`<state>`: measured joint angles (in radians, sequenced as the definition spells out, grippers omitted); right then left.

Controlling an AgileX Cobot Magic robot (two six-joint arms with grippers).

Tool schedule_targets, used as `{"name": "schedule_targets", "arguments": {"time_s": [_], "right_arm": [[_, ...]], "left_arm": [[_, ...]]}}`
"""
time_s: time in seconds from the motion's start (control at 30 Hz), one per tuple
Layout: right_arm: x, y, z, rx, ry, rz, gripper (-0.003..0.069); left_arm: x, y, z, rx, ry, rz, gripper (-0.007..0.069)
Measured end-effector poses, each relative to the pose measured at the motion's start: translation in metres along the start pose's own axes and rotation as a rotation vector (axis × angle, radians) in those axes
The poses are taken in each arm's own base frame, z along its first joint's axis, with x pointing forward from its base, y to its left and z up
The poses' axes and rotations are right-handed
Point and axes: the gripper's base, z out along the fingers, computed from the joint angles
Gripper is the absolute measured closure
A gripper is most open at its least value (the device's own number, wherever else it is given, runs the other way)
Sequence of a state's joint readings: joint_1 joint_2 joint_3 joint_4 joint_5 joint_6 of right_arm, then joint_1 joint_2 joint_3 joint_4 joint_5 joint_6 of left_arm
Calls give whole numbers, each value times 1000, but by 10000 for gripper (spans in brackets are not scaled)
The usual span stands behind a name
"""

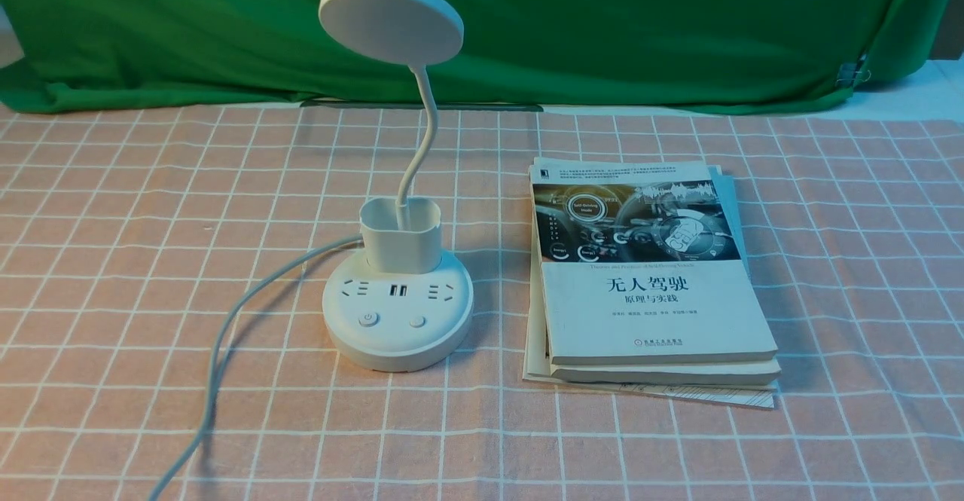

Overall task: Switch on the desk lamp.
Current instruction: Use the left arm to press the button switch on the lamp holder

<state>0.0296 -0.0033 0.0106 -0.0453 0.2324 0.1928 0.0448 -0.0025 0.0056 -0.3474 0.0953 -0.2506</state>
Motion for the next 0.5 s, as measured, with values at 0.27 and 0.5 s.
{"name": "schedule_targets", "arguments": {"time_s": [0.27, 0.5], "right_arm": [[0, 0, 0, 0, 0, 0, 418], [0, 0, 0, 0, 0, 0, 418]], "left_arm": [[-3, -3, 0, 45, -15, -803, 603], [-3, -3, 0, 46, -19, -822, 603]]}}
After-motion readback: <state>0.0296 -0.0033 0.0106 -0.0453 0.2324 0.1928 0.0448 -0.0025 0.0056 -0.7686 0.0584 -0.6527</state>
